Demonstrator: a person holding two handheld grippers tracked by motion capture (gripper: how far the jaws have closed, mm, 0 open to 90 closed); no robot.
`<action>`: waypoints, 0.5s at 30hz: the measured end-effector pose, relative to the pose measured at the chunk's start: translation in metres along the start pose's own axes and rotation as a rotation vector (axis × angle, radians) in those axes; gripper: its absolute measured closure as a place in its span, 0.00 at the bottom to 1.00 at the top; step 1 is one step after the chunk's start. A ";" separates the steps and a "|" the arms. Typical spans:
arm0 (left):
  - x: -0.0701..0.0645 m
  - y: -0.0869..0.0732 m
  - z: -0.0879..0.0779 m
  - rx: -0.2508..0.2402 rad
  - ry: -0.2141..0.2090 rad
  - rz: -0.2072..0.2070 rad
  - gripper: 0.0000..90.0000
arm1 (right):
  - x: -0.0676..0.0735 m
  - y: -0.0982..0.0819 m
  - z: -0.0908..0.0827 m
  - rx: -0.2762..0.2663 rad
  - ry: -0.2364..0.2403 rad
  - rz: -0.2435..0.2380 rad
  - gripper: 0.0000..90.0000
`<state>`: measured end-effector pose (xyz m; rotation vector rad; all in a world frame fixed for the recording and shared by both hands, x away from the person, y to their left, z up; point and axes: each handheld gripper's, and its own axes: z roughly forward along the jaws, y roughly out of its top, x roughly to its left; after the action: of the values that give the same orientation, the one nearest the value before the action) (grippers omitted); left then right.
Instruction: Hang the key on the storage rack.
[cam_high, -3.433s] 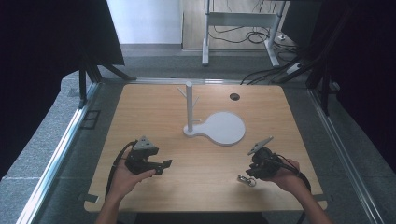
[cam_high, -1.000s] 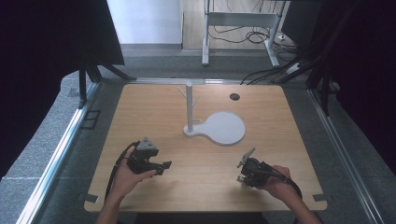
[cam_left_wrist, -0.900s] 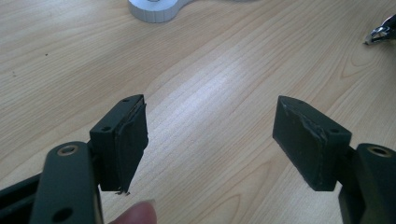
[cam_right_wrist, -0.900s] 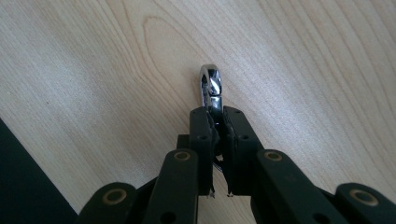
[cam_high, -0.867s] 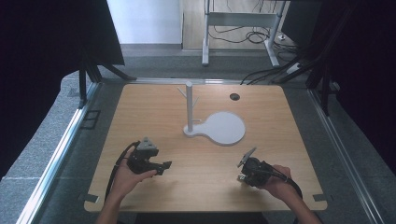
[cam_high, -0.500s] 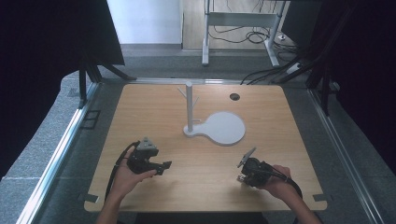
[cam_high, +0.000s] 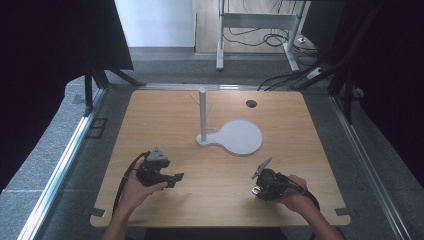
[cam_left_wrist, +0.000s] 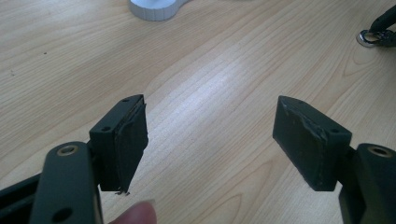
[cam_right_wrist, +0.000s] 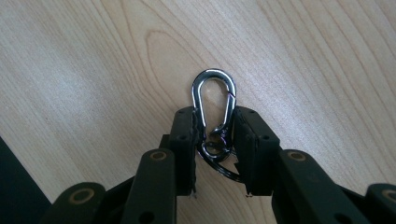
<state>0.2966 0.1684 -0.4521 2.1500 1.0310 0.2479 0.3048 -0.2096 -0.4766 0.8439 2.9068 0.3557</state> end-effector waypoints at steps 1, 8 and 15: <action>0.000 0.000 0.000 0.000 0.000 -0.001 0.30 | 0.000 0.000 0.000 0.002 0.002 0.000 0.77; -0.001 0.000 0.003 0.010 -0.005 0.011 0.30 | -0.005 0.003 0.001 0.027 0.032 0.020 0.81; 0.000 0.000 0.001 0.002 -0.002 0.005 0.30 | -0.003 0.002 0.000 0.022 0.017 0.035 0.81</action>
<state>0.2969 0.1680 -0.4530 2.1549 1.0250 0.2467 0.3084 -0.2092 -0.4762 0.9003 2.9201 0.3362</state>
